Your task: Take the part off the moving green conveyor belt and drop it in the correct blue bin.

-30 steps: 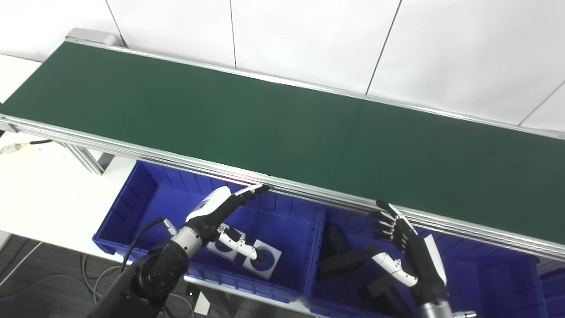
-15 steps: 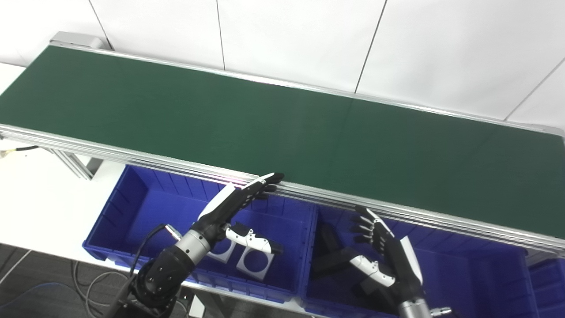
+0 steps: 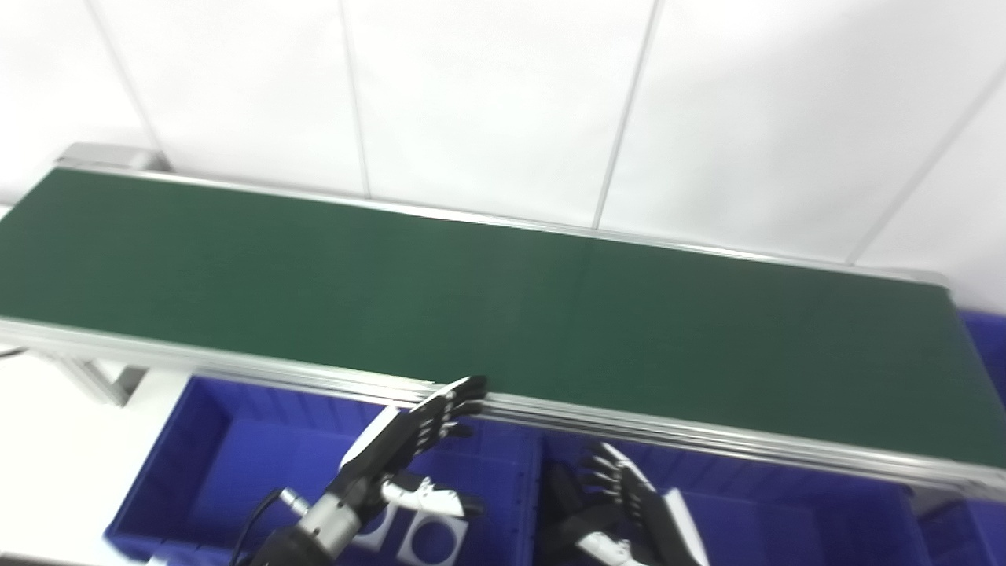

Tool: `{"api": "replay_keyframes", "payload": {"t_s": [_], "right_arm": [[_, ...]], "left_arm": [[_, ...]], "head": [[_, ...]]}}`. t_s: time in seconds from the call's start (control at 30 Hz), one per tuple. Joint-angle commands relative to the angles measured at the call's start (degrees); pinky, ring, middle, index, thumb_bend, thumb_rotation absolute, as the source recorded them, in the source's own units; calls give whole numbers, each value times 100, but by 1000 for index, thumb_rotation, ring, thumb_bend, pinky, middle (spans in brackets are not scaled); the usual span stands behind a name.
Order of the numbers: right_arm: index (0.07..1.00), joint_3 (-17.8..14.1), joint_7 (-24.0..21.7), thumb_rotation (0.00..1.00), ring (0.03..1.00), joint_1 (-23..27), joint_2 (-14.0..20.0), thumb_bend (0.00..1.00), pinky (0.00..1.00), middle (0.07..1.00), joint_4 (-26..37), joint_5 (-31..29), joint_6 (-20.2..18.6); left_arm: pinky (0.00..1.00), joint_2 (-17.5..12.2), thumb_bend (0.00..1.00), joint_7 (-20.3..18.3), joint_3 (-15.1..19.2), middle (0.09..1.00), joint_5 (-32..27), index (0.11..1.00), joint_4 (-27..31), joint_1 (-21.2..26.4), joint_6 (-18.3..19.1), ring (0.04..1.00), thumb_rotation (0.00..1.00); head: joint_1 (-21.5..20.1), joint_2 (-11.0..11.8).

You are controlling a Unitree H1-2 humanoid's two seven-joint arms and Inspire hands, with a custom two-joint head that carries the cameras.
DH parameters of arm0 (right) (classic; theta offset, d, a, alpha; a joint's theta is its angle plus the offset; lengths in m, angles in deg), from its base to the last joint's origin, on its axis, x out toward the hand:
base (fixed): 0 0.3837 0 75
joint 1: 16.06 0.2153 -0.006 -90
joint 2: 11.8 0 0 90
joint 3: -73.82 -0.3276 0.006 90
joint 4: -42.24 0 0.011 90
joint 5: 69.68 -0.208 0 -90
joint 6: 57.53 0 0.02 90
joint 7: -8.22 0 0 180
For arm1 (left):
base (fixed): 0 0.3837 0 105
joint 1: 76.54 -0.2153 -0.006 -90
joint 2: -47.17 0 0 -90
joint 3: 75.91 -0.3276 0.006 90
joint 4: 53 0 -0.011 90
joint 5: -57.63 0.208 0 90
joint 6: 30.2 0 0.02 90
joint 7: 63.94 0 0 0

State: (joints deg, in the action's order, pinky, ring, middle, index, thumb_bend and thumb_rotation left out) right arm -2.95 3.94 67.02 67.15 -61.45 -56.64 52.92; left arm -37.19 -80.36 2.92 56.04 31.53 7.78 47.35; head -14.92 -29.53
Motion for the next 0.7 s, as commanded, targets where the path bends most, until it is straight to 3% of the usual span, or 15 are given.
{"api": "replay_keyframes", "payload": {"t_s": [0.0, 0.2, 0.67], "right_arm": [[886, 47, 98, 537, 785, 28, -105, 704, 705, 830, 41, 50, 318], [884, 142, 250, 539, 791, 43, -227, 711, 709, 835, -110, 186, 429], [894, 197, 289, 584, 793, 92, -288, 730, 720, 840, -113, 194, 354]], "left_arm": [[808, -3, 1000, -114, 73, 920, -257, 932, -90, 86, -344, 891, 293], [831, -67, 1000, -332, 159, 919, -461, 927, -462, 93, -509, 893, 282], [858, -23, 1000, -528, 296, 918, -596, 926, -475, 77, -430, 896, 240]], "head": [[-119, 25], [-508, 53], [-441, -211]]}}
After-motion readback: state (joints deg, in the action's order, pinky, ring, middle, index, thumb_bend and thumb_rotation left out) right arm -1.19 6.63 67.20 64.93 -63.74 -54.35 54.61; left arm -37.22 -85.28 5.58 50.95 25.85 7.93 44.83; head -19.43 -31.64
